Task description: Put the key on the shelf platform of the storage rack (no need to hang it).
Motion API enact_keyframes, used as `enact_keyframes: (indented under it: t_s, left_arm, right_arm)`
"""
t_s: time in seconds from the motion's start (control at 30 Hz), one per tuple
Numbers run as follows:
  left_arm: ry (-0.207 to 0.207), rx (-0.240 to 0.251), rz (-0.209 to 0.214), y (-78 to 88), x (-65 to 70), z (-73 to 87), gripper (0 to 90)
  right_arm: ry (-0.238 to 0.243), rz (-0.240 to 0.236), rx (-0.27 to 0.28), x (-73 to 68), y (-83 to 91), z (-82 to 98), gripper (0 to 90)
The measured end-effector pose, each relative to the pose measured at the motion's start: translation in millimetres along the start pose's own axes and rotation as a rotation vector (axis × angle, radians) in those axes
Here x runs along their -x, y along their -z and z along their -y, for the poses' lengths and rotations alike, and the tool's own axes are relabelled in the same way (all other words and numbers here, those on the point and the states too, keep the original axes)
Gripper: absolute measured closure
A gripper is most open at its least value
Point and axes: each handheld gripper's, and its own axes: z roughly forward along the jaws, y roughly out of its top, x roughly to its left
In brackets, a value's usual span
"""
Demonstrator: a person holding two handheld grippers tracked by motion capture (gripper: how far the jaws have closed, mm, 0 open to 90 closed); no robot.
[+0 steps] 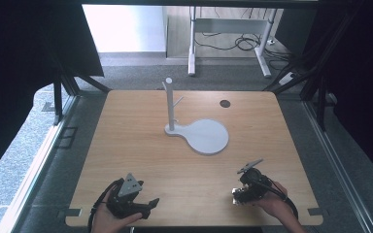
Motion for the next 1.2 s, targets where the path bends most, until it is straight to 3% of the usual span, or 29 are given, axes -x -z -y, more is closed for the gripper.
enact_keyframes:
  t_s: [1.2]
  left_arm:
    - [0.001, 0.001, 0.002, -1.6, 1.0, 0.1, 22.3]
  right_arm:
    - [-0.036, 0.001, 0.001, -4.7, -5.9, -3.0, 30.1]
